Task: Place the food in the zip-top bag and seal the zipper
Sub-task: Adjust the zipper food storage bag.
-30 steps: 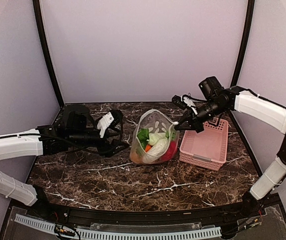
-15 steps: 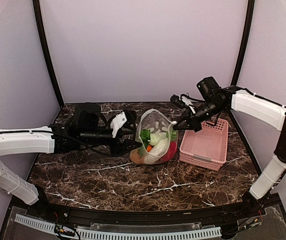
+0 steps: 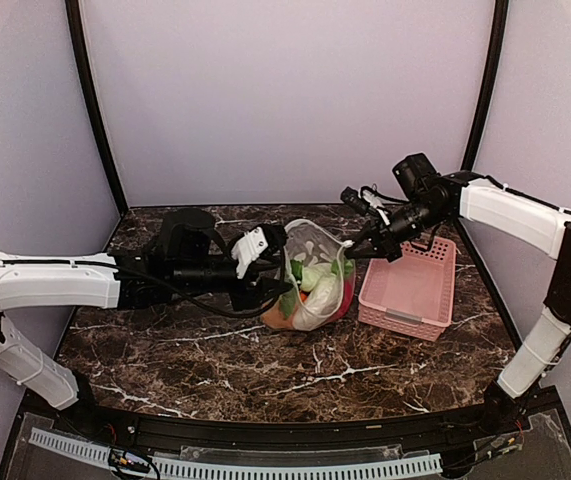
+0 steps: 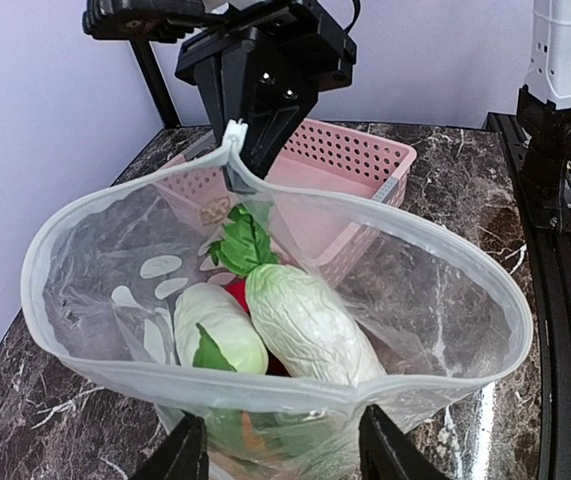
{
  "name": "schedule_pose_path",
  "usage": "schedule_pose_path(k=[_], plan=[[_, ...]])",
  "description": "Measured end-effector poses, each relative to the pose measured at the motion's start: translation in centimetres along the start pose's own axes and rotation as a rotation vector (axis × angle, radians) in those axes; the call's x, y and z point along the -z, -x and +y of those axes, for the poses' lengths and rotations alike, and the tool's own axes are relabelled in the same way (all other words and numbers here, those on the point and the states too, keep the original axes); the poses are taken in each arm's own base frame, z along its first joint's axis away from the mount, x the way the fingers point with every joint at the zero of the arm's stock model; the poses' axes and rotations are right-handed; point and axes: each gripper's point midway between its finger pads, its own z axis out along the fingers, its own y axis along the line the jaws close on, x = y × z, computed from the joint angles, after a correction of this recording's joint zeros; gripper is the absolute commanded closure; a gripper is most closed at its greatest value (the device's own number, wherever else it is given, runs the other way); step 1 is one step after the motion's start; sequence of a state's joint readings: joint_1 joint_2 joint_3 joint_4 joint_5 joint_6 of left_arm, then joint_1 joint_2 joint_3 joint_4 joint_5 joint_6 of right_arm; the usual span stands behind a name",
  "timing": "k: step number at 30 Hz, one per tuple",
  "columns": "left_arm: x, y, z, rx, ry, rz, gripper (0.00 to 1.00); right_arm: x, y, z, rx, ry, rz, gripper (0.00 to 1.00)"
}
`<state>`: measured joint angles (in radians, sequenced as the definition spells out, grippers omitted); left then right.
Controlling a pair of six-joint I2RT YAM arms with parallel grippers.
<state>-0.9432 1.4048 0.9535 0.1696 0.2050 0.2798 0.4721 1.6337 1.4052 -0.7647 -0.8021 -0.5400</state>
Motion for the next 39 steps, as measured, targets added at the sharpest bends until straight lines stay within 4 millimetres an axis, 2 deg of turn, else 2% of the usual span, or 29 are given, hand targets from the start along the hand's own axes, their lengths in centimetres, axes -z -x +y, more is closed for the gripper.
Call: schedule_pose_path(k=[3,6,9,10,12,14,19,24,29,32,34,38,39], plan=[[-0.6,-0.7,-0.4,-0.015,-0.002,0.022,0.44,0.2,0.2,-0.4,-0.015,0.003,-0.012,1.00],[-0.9,-1.0,-0.6,-0.029,0.003,0.034,0.50,0.3,0.1,-0.6,-0.038,0.008,-0.019,1.00],[-1.3,-1.1,-0.5,-0.037,0.019,0.036,0.64,0.4,0.2,-0.8,-0.050,0.014,-0.026,1.00],[-1.4,-1.2,-0.3,-0.035,0.027,0.037,0.73,0.4,0.3,-0.9,-0.053,0.014,-0.027,1.00],[-1.5,-1.2,-0.1,-0.035,0.042,0.039,0.84,0.5,0.3,-0.9,-0.059,0.016,-0.032,1.00],[-1.5,-1.2,0.3,-0.035,0.063,0.042,0.90,0.6,0.4,-0.9,-0.069,0.021,-0.039,1.00],[-0.9,-1.4,1.4,-0.031,0.134,0.043,0.96,1.2,0.5,-1.2,-0.081,0.024,-0.056,1.00],[1.8,-2.3,3.4,0.041,0.233,0.002,0.96,2.0,0.9,-0.5,-0.075,0.030,-0.070,1.00],[4.6,-4.1,7.2,0.171,0.350,-0.054,0.89,2.9,1.3,1.0,-0.072,0.050,-0.079,1.00],[5.3,-4.9,8.2,0.225,0.378,-0.073,0.80,3.3,1.5,1.5,-0.071,0.055,-0.083,1.00],[5.4,-4.8,8.3,0.249,0.376,-0.088,0.69,3.5,1.8,1.7,-0.071,0.059,-0.089,1.00],[5.4,-4.3,8.2,0.277,0.359,-0.113,0.39,4.0,2.7,2.2,-0.075,0.068,-0.100,1.00],[5.5,-4.1,8.1,0.279,0.347,-0.120,0.37,4.2,3.0,2.3,-0.076,0.069,-0.100,1.00]])
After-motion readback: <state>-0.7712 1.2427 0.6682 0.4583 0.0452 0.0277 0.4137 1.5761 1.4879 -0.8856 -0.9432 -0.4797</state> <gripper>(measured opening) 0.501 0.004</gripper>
